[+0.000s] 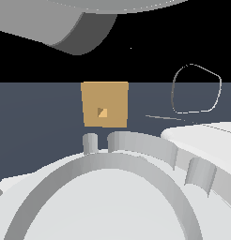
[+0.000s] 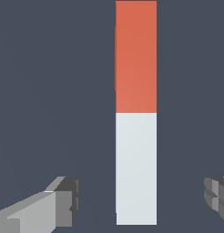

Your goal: Insert the peg into the horizontal hole in a box.

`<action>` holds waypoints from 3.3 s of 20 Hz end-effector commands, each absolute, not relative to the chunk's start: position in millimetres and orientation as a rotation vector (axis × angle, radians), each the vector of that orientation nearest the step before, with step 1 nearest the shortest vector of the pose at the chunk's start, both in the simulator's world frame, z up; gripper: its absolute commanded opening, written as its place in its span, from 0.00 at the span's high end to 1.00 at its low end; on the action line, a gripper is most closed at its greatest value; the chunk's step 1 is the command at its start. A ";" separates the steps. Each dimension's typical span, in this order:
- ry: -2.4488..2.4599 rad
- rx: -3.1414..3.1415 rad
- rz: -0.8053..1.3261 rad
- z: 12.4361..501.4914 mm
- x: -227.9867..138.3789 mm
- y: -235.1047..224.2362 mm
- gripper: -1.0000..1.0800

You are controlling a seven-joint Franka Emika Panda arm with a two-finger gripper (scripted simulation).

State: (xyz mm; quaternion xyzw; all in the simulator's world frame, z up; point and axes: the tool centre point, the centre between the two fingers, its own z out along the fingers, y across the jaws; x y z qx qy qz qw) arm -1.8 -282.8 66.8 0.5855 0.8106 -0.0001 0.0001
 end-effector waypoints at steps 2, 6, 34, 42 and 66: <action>2.547 1.839 0.000 61.3 -1.8 -282.6 0.04; 2.548 1.838 0.000 43.9 -2.0 -282.5 0.04; 2.541 1.849 0.000 18.1 -4.4 -274.9 1.00; 2.505 1.896 0.000 22.7 -17.3 -245.2 1.00; 2.251 2.192 0.000 53.4 -68.7 -38.5 1.00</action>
